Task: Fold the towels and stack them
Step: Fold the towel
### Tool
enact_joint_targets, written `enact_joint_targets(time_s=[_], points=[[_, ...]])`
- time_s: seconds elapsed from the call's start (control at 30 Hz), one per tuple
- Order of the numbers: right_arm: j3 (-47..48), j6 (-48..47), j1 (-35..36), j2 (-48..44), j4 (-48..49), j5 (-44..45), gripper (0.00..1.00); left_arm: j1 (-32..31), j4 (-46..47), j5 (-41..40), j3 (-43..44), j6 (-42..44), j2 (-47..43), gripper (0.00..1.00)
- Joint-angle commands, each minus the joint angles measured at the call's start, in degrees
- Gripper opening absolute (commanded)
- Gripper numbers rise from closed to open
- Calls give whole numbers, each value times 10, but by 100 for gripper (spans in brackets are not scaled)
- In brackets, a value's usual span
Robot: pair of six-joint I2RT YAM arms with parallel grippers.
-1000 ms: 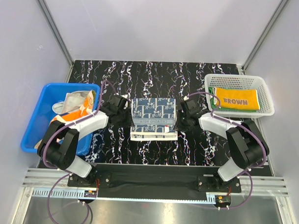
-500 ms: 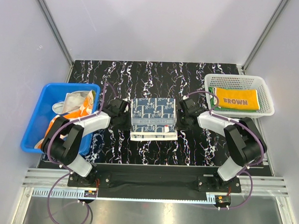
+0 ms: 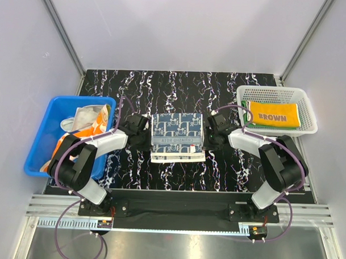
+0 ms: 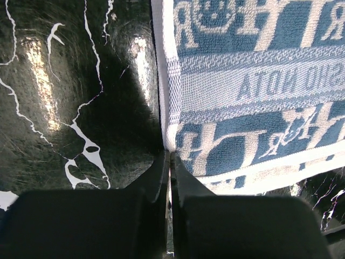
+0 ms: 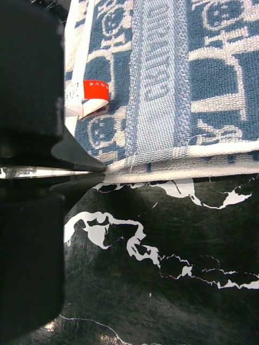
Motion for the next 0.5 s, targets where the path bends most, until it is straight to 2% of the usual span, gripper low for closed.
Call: enact_joint_targets(time_s=[0.0,0.03,0.47], points=[[12,-5,3,-16,-11,6,3,-2,-5,-9,12,6,-9,0],[17,-6,3,-20,-13,4,0,-3,-9,-4,16,7,-11,0],[39,-14,3,-38,-43,-5,0,-8,-82,-1,64,6,-43,0]])
